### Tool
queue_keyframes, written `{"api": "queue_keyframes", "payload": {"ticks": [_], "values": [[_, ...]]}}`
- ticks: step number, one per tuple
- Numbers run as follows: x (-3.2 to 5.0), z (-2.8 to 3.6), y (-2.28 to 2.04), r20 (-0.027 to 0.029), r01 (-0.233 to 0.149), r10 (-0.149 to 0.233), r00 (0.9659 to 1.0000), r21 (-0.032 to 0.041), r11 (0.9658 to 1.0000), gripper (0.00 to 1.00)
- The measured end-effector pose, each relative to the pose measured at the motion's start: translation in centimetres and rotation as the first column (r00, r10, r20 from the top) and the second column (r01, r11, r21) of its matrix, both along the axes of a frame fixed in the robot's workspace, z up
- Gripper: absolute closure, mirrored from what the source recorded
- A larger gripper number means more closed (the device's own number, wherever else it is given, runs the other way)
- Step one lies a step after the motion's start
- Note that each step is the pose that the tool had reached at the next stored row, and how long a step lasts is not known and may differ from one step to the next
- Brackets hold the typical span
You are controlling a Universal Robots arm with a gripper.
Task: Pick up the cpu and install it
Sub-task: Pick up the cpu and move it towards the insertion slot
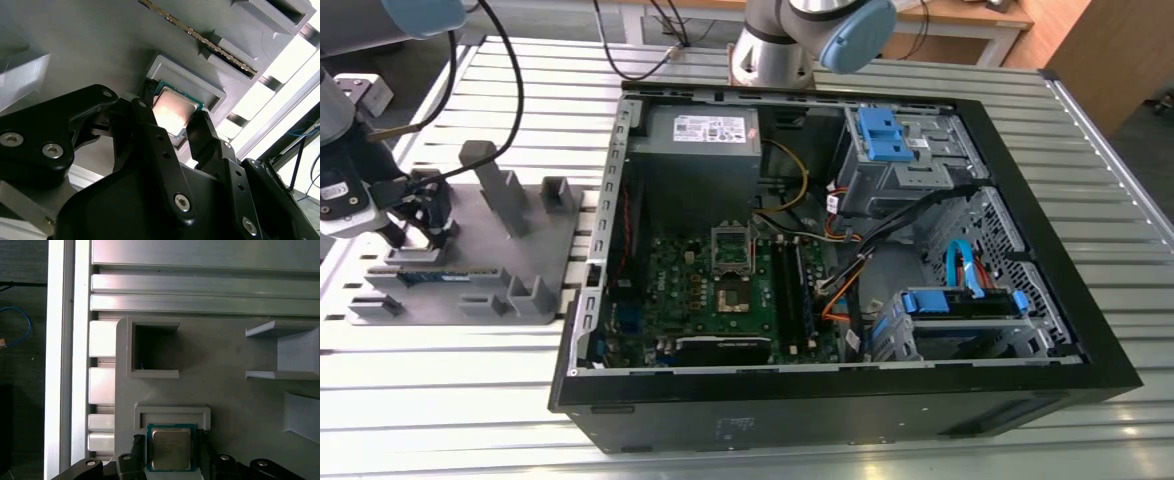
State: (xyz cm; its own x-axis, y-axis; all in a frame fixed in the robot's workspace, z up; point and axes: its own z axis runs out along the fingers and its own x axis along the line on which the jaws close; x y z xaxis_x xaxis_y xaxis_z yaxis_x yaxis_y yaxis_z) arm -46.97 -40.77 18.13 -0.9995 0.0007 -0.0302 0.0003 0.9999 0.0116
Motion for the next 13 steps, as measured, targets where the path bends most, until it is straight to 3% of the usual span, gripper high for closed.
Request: {"api": "queue_keyframes", "payload": {"ticks": [13], "values": [[-0.01,0.00,0.00,0.0000,0.000,0.000,1.0000,0.0002,1.0000,0.53]]}}
